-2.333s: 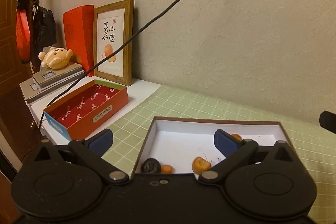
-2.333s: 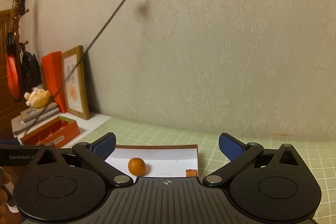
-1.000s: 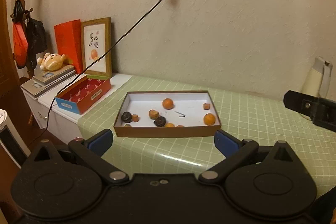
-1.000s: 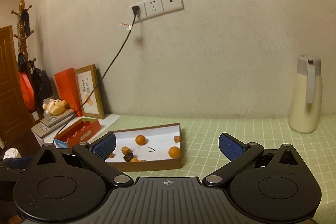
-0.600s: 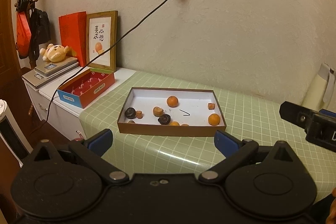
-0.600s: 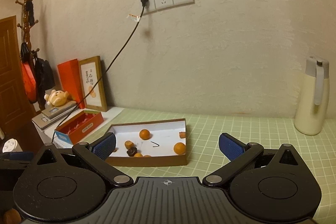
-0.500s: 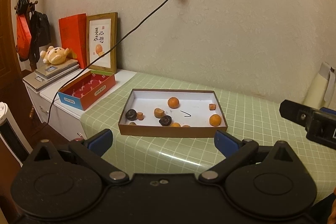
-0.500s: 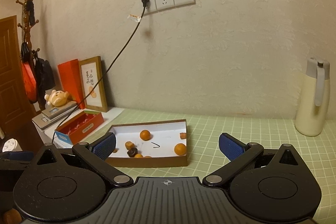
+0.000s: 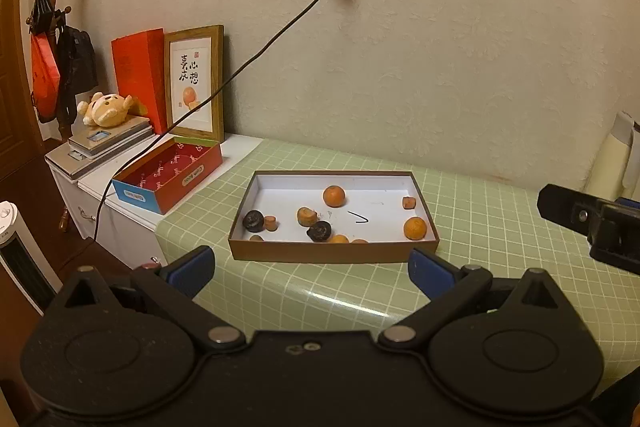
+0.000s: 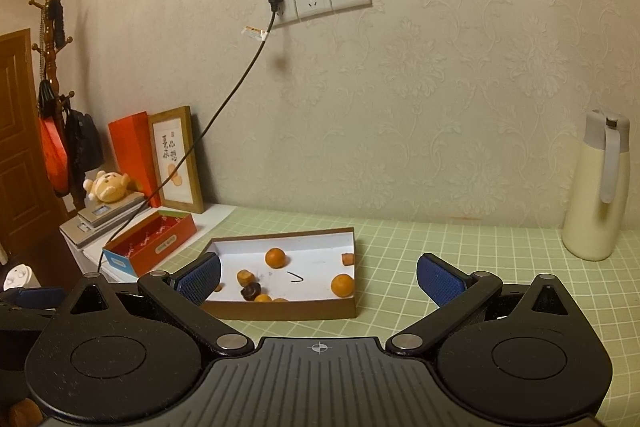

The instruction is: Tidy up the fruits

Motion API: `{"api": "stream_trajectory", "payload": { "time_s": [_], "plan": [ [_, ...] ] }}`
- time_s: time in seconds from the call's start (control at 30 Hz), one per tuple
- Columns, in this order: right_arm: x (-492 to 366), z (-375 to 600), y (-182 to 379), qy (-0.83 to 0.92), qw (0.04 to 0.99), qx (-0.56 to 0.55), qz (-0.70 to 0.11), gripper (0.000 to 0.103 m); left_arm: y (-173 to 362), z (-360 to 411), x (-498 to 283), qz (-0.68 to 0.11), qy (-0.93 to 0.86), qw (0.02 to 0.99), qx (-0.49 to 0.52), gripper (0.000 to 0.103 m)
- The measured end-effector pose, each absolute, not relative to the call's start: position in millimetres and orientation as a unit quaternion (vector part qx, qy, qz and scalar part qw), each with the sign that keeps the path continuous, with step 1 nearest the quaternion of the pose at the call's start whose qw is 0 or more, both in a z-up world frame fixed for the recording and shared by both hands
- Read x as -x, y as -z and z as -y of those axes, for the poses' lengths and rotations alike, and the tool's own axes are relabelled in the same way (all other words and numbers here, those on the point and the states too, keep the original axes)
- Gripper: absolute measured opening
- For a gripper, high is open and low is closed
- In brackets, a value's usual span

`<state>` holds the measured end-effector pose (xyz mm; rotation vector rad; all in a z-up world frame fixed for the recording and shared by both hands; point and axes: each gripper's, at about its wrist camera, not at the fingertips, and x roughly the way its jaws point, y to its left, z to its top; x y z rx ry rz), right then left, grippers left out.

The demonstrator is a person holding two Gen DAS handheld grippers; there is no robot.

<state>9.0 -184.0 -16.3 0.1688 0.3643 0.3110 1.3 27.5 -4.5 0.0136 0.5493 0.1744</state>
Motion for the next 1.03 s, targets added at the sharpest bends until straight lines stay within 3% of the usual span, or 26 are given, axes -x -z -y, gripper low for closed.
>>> {"api": "stream_trajectory", "payload": {
  "time_s": [0.77, 0.93, 1.03],
  "plan": [
    [-10.8, 178.0, 18.4, -0.157, 0.967, -0.082, -0.183, 0.103, 6.5, -32.6, -7.3, -0.27, -0.081, 0.959, -0.002, 0.097],
    [-15.0, 177.6, 22.2, -0.155, 0.967, -0.087, -0.184, 0.103, 8.5, -37.6, -8.5, -0.247, -0.073, 0.966, 0.019, 0.09],
    [-18.6, 177.9, 24.8, -0.155, 0.966, -0.09, -0.189, 0.103, 8.2, -35.9, -11.8, -0.241, -0.077, 0.967, 0.011, 0.096]
  ]
}}
